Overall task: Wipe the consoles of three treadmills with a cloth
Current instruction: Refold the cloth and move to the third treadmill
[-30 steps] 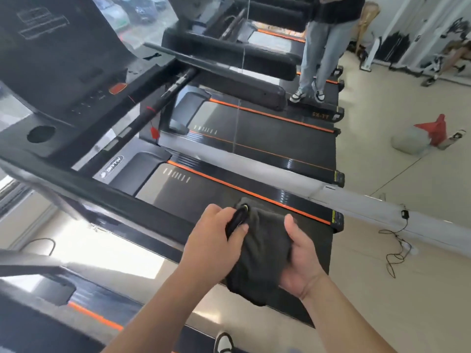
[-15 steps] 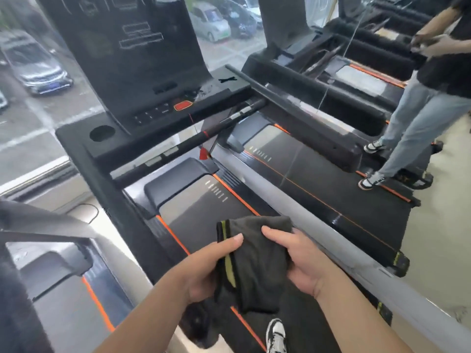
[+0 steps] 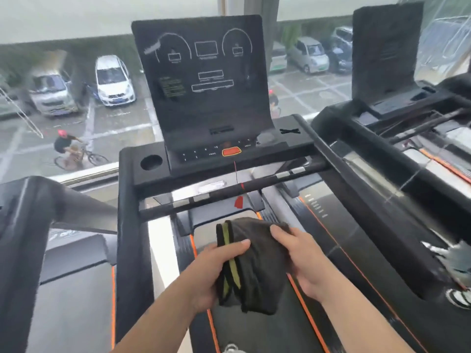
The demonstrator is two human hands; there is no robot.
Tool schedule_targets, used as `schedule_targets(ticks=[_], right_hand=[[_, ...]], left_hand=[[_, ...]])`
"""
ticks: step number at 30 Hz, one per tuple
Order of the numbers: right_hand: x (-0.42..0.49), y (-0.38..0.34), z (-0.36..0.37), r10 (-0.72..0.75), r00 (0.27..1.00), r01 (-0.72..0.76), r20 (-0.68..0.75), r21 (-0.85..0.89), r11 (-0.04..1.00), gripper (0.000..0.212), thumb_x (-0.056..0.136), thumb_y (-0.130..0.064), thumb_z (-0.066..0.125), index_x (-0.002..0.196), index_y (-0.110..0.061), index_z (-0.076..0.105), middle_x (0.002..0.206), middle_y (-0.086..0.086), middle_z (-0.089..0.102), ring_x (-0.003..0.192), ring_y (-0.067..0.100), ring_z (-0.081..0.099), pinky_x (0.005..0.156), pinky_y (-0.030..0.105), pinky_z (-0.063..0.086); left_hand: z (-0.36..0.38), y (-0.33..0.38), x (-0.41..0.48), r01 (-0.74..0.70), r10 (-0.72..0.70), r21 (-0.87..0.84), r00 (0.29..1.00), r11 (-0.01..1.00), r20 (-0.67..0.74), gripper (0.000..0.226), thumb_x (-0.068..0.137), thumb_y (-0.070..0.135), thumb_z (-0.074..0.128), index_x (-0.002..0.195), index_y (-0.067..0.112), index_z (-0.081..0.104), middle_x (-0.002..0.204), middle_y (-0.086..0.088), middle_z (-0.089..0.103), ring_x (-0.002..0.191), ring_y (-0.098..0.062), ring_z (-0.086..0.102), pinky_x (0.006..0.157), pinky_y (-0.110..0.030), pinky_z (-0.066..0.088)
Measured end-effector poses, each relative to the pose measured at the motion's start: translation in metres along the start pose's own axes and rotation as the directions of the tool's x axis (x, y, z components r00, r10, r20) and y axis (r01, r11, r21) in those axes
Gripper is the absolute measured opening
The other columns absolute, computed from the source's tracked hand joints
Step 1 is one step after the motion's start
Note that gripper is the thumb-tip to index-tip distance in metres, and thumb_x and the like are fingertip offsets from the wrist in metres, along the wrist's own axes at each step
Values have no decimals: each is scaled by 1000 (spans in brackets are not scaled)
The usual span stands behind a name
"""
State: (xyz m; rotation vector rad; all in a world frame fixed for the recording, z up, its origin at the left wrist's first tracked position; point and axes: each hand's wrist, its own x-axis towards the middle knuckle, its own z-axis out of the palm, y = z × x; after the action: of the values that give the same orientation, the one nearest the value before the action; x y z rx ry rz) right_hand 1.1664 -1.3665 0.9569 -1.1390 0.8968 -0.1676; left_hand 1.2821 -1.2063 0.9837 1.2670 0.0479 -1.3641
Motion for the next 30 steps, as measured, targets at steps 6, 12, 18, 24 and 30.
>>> schedule_targets(ticks=[6, 12, 18, 24, 30], right_hand=[[90, -90, 33, -73, 995, 75, 75, -24, 997, 32, 101, -30, 67, 116, -3, 75, 110, 19, 78, 105, 37, 75, 101, 56, 56], [203, -188, 91, -329, 942, 301, -70, -264, 916, 22, 97, -38, 72, 97, -16, 76, 98, 4, 80, 93, 23, 76, 90, 44, 62], [278, -274, 143, -522, 850, 472, 66, -532, 703, 16, 98, -33, 66, 89, -22, 71, 87, -8, 74, 86, 11, 68, 73, 26, 51], [349, -358, 185, -632, 719, 678, 290, -492, 546, 20, 99, -35, 65, 84, -25, 73, 68, -17, 68, 69, 2, 62, 83, 43, 62], [406, -436, 219, -708, 531, 839, 466, -405, 363, 13, 103, -27, 60, 94, -29, 68, 90, -8, 67, 72, 5, 61, 67, 11, 49]], left_hand=[[-5, 75, 60, -137, 132, -130, 990, 982, -42, 41, 91, 29, 71, 126, 9, 73, 126, -17, 73, 116, -37, 70, 103, -53, 51], [-21, 188, 133, -211, 210, -347, 977, 914, -41, 39, 99, 35, 62, 122, 6, 76, 126, -18, 72, 115, -37, 71, 109, -54, 46], [-48, 288, 165, -347, 231, -434, 926, 831, -298, 43, 94, 39, 72, 127, 10, 68, 115, -17, 77, 107, -39, 74, 105, -57, 51], [-63, 363, 192, -572, 334, -346, 767, 744, -548, 36, 92, 45, 72, 116, 19, 71, 100, -13, 80, 96, -37, 76, 87, -54, 60], [-62, 427, 218, -715, 419, -154, 554, 681, -719, 35, 84, 45, 75, 113, 24, 73, 103, -7, 80, 101, -32, 74, 96, -55, 57]])
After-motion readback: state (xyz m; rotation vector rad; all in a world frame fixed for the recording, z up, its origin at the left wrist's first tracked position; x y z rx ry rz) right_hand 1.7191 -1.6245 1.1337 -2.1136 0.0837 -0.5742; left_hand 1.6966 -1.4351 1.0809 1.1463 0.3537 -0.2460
